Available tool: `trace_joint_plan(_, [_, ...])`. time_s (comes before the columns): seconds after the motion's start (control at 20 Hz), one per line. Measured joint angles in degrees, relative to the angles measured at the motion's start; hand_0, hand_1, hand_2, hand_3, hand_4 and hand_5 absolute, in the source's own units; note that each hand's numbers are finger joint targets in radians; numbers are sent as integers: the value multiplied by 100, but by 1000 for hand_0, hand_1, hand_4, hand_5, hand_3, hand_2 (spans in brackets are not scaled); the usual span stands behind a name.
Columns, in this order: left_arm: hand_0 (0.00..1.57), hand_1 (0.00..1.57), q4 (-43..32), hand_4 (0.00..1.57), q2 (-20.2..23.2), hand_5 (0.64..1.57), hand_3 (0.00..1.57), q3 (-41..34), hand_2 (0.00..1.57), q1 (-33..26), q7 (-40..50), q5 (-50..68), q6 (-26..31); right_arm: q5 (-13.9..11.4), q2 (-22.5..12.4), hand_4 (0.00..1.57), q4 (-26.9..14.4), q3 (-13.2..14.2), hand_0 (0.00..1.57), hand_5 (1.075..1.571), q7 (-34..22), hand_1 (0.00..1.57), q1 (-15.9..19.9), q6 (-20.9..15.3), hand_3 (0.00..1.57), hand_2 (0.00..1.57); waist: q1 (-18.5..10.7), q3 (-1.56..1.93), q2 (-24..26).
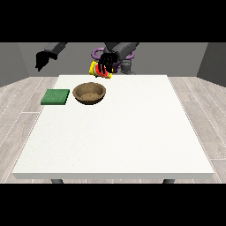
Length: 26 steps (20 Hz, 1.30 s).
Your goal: Pick the cup and pour the ball into the bowl, then pick the bowl and place it on the pad
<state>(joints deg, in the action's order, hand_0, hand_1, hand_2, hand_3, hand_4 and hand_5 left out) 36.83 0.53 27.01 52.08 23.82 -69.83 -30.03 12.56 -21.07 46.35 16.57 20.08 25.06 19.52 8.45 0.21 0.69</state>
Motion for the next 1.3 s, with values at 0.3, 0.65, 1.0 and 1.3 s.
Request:
trace_joint_plan(0.3, [905,905,25,1252,-42,1364,1571,979,1571,667,131,-558,1633,-40,-43,748,-288,-15,0,1536,15,0,198,83,242,75,78,-1,65])
trace_joint_plan(0.65, [1518,1518,-270,1241,-46,1445,1571,2058,1571,1188,-123,-1603,2895,-34,-134,752,-482,53,0,1533,-5,0,240,72,198,71,-73,-6,179])
trace_joint_plan(1.0, [1506,1506,102,1214,-52,1467,1571,2267,1571,1376,-462,-2074,3575,0,-319,756,-657,183,0,1554,219,0,55,178,195,0,-357,-16,185])
trace_joint_plan(1.3, [0,0,674,939,-11,1569,1571,1018,1571,1008,-228,-1106,2846,66,-236,751,-669,239,0,1556,108,0,33,39,253,212,-722,-37,160])
